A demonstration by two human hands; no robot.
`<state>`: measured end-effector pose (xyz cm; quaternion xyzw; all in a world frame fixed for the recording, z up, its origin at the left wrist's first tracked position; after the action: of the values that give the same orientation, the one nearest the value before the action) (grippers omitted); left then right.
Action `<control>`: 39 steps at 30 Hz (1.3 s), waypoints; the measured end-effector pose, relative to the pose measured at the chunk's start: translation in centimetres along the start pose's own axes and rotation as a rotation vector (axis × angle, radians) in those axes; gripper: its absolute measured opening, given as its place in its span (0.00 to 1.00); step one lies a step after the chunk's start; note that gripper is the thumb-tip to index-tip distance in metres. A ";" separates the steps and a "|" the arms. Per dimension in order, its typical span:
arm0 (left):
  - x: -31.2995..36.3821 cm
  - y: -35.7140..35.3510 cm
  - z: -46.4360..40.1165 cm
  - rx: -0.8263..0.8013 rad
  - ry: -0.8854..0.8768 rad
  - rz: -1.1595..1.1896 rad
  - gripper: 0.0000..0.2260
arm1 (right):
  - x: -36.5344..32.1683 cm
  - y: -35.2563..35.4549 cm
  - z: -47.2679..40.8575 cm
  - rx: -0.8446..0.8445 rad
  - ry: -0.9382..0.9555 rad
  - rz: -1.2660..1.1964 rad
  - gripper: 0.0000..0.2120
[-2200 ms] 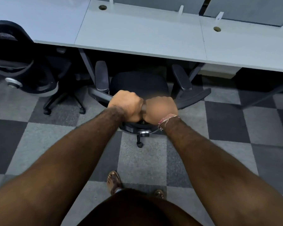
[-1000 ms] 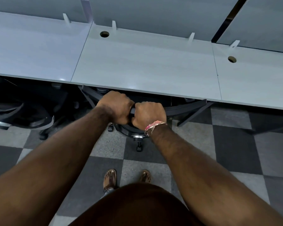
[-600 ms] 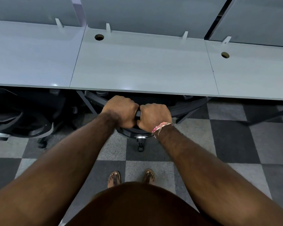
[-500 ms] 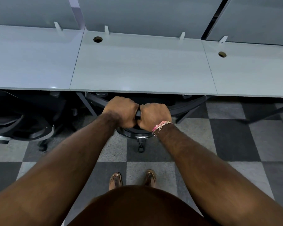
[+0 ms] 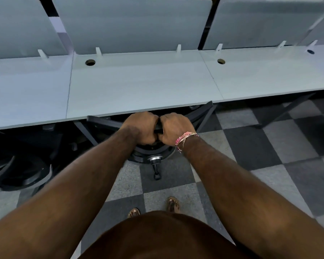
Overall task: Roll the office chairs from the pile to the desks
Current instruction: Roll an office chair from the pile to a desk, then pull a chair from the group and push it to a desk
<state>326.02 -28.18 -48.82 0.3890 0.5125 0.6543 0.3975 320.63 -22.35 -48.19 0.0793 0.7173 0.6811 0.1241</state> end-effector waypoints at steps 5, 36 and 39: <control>4.0 1.8 -1.1 0.088 -0.094 0.000 0.09 | 3.4 2.2 2.8 0.053 -0.110 -0.001 0.16; 59.2 0.4 -16.1 0.000 -0.758 -0.330 0.04 | 44.2 7.4 39.1 0.059 -0.818 0.076 0.19; 64.0 0.0 -17.9 -0.006 -0.800 -0.342 0.05 | 48.2 7.3 41.7 0.039 -0.885 0.076 0.18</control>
<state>285.19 24.19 -45.40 0.5204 0.3733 0.3782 0.6684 286.06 31.60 -45.97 0.3917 0.6046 0.5719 0.3923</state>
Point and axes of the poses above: each hand's wrist, its own z-axis away from the middle knuckle, its own y-axis out of the back of the hand, x = y × z, the point moved 9 cm from there along -z, towards the middle knuckle, and after that the axes turned 4 degrees about -z, right-handed, at the moved point
